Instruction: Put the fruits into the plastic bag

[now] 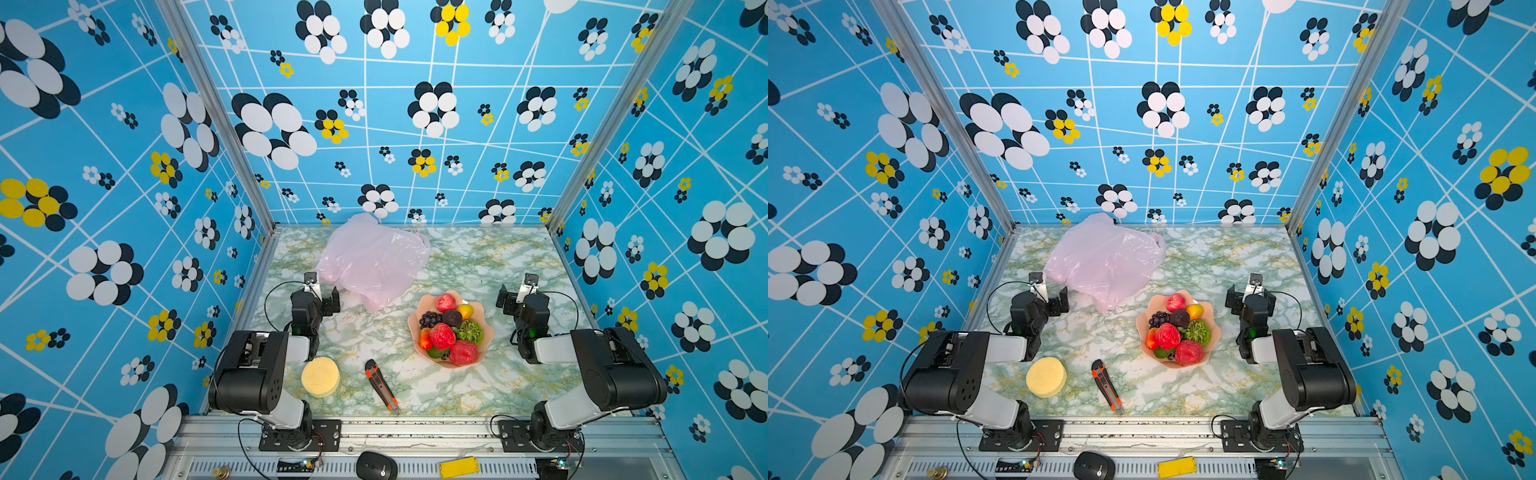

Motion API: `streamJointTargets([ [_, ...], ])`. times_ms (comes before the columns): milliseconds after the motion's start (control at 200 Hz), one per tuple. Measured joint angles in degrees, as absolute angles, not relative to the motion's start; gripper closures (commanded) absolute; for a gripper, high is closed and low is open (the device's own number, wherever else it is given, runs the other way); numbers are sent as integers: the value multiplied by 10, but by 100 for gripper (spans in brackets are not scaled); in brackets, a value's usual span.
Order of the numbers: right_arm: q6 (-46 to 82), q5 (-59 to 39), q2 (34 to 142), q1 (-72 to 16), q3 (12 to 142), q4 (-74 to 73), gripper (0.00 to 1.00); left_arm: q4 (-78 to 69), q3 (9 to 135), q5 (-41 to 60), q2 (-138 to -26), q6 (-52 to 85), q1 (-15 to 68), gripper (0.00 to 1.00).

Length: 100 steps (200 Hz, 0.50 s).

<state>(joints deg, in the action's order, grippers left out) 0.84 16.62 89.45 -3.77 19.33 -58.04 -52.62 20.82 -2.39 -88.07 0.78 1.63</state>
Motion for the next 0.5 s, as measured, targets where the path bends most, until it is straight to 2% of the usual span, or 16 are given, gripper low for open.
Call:
streamJointTargets([
  [245, 8, 164, 894, -38, 194, -574, 1, -487, 215, -25, -866, 8, 17, 1],
  [385, 9, 173, 838, -39, 194, -524, 1, -377, 245, -65, -762, 20, 25, 1],
  [500, 39, 200, 743, -40, 239, -401, 1, -269, 296, -106, -668, 66, 26, 1],
])
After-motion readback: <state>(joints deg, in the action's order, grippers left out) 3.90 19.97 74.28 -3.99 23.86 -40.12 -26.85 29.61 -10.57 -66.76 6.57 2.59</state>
